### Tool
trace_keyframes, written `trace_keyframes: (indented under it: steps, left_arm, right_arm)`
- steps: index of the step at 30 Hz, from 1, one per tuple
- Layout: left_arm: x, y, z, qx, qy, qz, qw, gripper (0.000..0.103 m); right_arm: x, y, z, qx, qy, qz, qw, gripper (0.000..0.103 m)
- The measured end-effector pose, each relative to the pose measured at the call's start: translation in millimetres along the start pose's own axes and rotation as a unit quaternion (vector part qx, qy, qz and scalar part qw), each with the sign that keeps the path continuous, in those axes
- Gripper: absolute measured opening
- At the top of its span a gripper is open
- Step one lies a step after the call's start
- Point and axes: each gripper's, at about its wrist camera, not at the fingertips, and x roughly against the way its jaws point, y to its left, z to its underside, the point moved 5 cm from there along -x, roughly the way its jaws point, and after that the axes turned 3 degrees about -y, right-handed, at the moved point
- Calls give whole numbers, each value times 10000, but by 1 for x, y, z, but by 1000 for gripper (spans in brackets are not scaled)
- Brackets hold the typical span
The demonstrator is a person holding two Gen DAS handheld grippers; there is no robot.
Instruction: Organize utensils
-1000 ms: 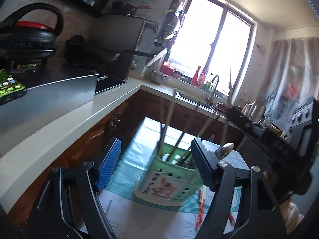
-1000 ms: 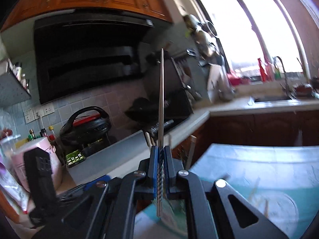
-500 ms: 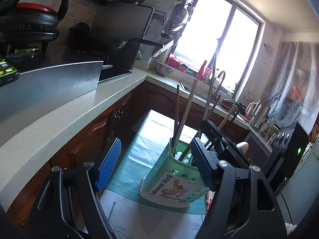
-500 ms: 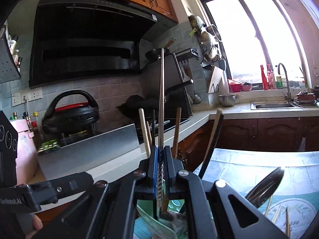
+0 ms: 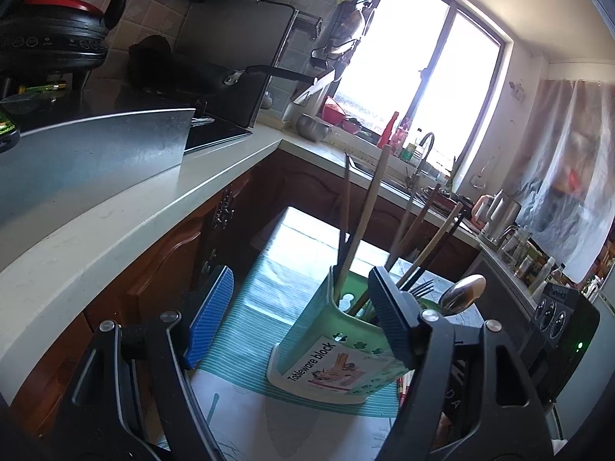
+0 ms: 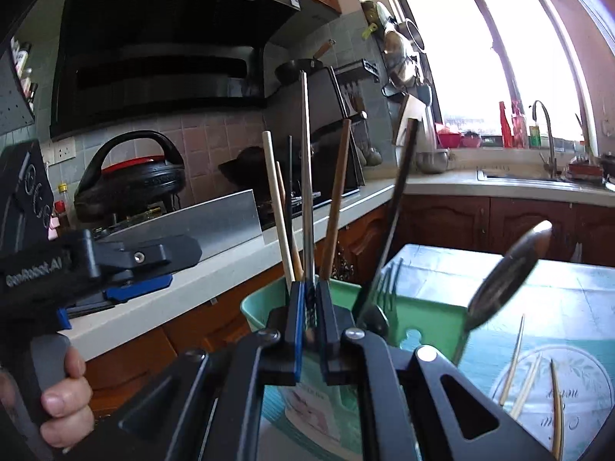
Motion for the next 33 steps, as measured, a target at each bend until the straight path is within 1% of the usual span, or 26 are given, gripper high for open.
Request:
trace_keyframes:
  steps: [2, 4, 5, 6, 11, 15, 20, 24, 25, 28, 30, 33]
  left_arm:
    - [0, -3, 0, -26, 0, 24, 10000, 71]
    - [0, -7, 1, -52, 5, 45, 10000, 71]
    - [0, -9, 2, -73, 23, 62, 10000, 71]
    - [0, -11, 2, -87, 39, 74, 9999, 71]
    - [1, -24, 9, -179, 197, 188, 9995, 71]
    - [3, -40, 18, -300, 353, 334, 9984, 71]
    - [8, -68, 33, -496, 549, 565, 9957, 71]
    - [10, -95, 47, -738, 677, 689, 9926, 71]
    - [10, -104, 53, -809, 739, 725, 9913, 71]
    - [9, -123, 67, -980, 910, 798, 9878, 71]
    - [7, -135, 79, -1102, 1039, 835, 9849, 71]
    - [2, -154, 101, -1307, 1262, 833, 9798, 71]
  right_arm:
    - [1, -2, 0, -7, 101, 5, 9999, 9]
    - [1, -2, 0, -13, 224, 18, 9997, 15]
    - [2, -3, -1, -74, 268, 3, 9996, 20]
    - [3, -3, -1, -109, 261, -19, 9996, 23]
    - [19, -1, -8, -145, 150, -79, 9998, 24]
    - [33, -1, -9, -152, 233, -26, 9996, 24]
    - [57, -13, -7, -213, 475, 224, 9984, 24]
    - [75, -29, -3, -289, 730, 548, 9954, 24]
    - [83, -35, -2, -305, 833, 710, 9935, 24]
    - [101, -49, 4, -375, 1032, 946, 9894, 24]
    - [111, -61, 10, -399, 1236, 1168, 9846, 24]
    - [124, -79, 21, -481, 1570, 1394, 9765, 24]
